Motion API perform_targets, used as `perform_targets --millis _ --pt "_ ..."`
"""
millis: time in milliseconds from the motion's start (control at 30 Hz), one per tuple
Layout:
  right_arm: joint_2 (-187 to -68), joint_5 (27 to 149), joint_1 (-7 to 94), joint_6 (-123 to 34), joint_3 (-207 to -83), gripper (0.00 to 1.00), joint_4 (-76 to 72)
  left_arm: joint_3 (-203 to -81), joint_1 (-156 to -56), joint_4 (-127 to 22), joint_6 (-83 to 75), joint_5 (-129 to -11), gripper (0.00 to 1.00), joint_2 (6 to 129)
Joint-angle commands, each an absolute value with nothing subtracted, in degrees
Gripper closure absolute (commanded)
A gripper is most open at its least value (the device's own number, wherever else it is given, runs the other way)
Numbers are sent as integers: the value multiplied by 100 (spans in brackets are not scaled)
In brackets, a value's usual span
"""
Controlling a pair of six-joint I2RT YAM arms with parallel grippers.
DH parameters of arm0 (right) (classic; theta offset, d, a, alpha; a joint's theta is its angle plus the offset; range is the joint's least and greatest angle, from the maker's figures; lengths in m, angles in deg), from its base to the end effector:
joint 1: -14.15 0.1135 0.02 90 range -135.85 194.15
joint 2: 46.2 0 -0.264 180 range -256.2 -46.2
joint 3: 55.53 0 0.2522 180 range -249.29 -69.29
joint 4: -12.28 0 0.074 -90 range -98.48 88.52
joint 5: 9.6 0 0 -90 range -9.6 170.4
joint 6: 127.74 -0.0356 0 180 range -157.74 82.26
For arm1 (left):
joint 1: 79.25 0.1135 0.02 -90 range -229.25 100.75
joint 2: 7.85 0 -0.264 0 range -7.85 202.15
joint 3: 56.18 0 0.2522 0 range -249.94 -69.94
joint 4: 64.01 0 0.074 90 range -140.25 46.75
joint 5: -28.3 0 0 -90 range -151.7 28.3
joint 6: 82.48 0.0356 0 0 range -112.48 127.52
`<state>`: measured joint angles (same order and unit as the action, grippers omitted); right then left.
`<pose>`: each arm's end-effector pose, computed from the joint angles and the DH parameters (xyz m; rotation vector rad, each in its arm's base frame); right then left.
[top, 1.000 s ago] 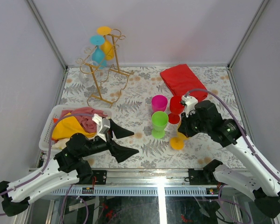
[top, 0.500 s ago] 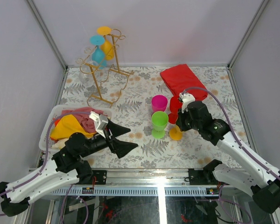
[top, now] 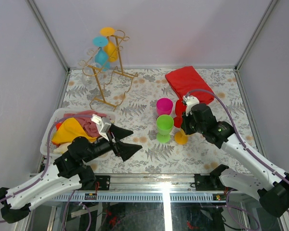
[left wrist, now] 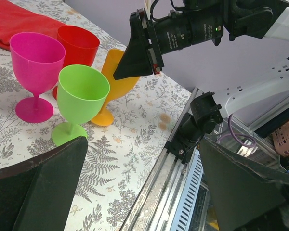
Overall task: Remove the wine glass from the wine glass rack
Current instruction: Place the wine glass at the center of the board.
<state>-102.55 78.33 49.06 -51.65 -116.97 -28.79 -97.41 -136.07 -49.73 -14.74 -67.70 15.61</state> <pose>0.1759 0.1212 0.2913 -0.3866 2.1990 0.4336 0.0665 -0.1085 0.3022 0.5702 1.5276 -1.1673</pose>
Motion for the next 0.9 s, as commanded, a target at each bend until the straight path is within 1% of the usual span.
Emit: perform_targets --millis 0,300,433,700,867 --pt "-10279 7719 4922 -5108 -11719 92 -2512 -9920 -13590 -5089 -1471 -6540 0 1562" --pt "-10336 7820 4922 -5113 -11648 89 -2179 -9912 -13586 -4995 -1475 -6325 0 1437" --pt "-10342 7645 4924 -4973 -11690 89 -2229 -9976 -13585 -4948 -1471 -6229 0 1466" --pt "-10379 7691 4922 -4951 -11713 88 -2280 -10195 -13585 -4704 -1422 -6134 0 1636" --pt "-10412 7679 4922 -4977 -11767 76 -2327 -10204 -13585 -4772 -1420 -6113 0 1620"
